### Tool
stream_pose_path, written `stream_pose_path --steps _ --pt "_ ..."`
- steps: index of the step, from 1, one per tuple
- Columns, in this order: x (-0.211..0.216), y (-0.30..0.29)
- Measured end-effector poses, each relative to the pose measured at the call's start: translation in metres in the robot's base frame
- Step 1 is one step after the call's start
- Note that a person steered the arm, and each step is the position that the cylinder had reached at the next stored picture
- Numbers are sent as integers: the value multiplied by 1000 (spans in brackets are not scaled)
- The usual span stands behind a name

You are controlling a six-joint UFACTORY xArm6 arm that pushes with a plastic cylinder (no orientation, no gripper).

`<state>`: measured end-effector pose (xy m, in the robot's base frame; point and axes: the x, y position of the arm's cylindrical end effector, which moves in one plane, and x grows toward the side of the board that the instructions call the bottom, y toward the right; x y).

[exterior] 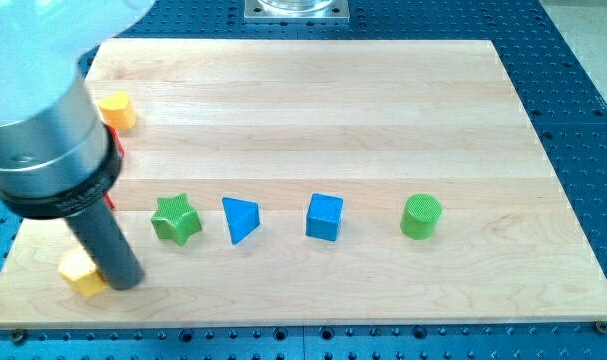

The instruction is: Push the blue cube to the top left side of the board

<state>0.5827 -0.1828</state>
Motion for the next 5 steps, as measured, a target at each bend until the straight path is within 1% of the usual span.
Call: stream_pose_path --steps 1,2,3,5 --pt "-4 -3" --pt "-27 1" --pt "-61 1" --pt "-79 3"
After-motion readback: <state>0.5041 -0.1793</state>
